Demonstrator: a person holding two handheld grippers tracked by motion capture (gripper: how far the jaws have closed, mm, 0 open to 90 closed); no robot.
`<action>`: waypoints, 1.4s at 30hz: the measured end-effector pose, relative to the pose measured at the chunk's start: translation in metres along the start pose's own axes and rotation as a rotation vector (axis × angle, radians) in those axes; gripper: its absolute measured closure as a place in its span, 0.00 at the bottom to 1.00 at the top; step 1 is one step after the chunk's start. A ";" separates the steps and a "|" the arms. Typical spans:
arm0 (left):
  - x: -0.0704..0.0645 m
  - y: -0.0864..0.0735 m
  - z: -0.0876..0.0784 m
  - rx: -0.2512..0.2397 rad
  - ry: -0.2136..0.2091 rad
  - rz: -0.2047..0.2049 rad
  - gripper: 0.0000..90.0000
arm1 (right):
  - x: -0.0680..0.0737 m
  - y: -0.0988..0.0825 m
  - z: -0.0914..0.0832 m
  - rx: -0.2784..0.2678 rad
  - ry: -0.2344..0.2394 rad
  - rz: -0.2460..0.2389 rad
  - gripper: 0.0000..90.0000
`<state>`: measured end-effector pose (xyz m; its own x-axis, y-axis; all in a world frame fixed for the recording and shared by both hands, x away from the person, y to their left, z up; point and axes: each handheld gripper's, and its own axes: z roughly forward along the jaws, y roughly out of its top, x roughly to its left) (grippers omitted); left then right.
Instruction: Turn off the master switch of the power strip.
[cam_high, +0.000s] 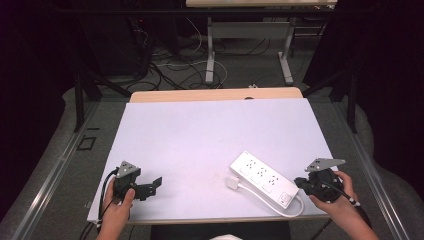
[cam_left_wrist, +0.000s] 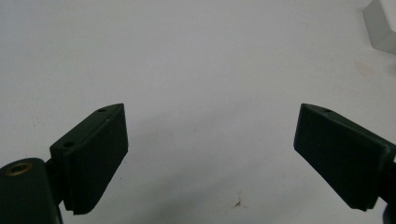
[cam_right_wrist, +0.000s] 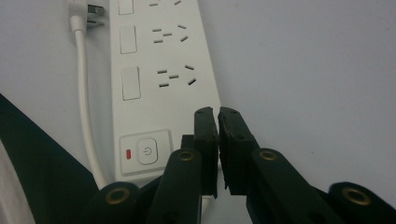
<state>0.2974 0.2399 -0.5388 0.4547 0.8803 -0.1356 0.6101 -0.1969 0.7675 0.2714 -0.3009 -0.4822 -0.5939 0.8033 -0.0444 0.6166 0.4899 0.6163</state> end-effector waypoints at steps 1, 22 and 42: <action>0.000 0.000 0.000 -0.001 0.001 0.000 0.11 | 0.001 0.000 0.002 -0.016 0.003 0.006 0.99; 0.000 0.000 0.000 0.000 0.000 0.000 0.11 | 0.018 0.006 0.014 0.058 0.070 -0.047 1.00; 0.000 0.000 0.000 -0.002 -0.002 -0.004 0.12 | 0.033 0.001 0.033 0.114 0.110 -0.080 1.00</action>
<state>0.2972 0.2396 -0.5389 0.4535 0.8802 -0.1402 0.6106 -0.1923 0.7682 0.2699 -0.2625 -0.5089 -0.6929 0.7211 0.0005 0.6158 0.5914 0.5206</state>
